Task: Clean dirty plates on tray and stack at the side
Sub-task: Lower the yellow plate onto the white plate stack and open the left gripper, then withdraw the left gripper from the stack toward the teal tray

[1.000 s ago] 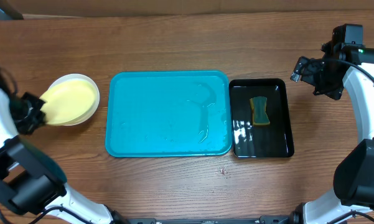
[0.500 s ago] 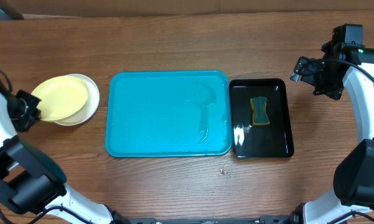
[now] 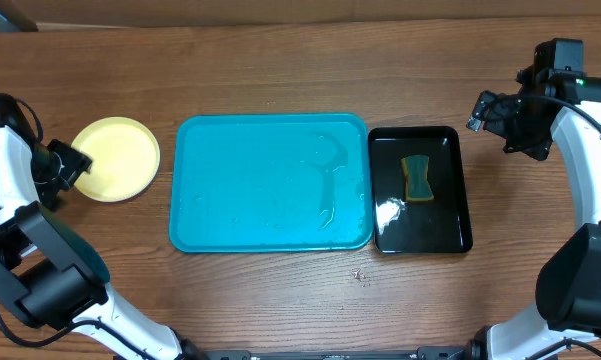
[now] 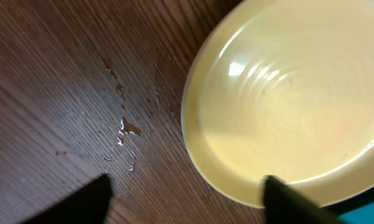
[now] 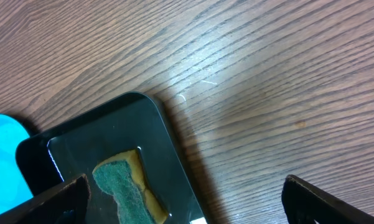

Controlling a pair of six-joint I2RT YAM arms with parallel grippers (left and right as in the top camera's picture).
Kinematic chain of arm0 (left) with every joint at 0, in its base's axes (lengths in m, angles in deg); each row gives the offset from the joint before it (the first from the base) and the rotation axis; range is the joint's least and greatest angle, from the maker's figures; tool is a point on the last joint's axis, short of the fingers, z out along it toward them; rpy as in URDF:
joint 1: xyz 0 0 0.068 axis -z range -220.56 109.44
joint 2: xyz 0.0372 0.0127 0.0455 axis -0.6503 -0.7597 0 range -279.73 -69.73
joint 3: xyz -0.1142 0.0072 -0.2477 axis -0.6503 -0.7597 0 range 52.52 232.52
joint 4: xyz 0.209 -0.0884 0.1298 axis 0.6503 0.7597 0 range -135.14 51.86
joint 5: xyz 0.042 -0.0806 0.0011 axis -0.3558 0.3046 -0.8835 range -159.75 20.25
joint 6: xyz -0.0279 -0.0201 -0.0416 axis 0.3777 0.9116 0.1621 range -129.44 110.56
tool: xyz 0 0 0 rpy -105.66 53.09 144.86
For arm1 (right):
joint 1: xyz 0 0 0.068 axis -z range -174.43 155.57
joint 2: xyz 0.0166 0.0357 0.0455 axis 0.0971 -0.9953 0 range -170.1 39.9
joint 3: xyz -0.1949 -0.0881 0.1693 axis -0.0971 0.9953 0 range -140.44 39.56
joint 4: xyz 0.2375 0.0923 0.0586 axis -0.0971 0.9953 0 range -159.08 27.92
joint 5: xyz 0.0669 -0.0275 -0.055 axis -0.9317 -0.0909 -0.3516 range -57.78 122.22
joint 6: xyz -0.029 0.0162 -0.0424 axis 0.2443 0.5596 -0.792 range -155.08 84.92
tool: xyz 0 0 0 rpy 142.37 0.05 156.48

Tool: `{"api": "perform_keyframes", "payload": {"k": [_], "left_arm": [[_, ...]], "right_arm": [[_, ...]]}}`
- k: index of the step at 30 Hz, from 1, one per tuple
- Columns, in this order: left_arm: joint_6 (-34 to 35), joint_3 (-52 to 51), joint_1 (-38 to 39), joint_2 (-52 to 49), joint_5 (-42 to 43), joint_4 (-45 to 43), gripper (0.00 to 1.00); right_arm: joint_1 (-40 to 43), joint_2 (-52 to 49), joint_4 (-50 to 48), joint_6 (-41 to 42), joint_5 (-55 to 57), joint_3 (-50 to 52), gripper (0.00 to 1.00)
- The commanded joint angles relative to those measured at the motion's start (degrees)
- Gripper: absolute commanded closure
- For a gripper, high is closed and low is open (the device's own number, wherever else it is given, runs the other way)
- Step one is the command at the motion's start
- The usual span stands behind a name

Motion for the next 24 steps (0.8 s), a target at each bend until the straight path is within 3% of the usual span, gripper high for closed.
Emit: {"api": "perform_keyframes", "payload": {"k": [1,6,24], "left_arm": [[-6.3,-0.3,-0.2,-0.5,7.7,0.3,0.04],[-11.3,-0.3,2.3,-0.5,17.0,2.3,0.03],[-14.8,-0.3,29.7,-0.5,14.3,3.8,0.0]], "right_arm": [[0.2,0.8,-0.1,0.2,0.2,-0.6,0.0],[0.2,0.8,-0.1,0.3,0.2,-0.6,0.0],[0.2,0.8,-0.1,0.2,0.2,-0.6,0.0]]}}
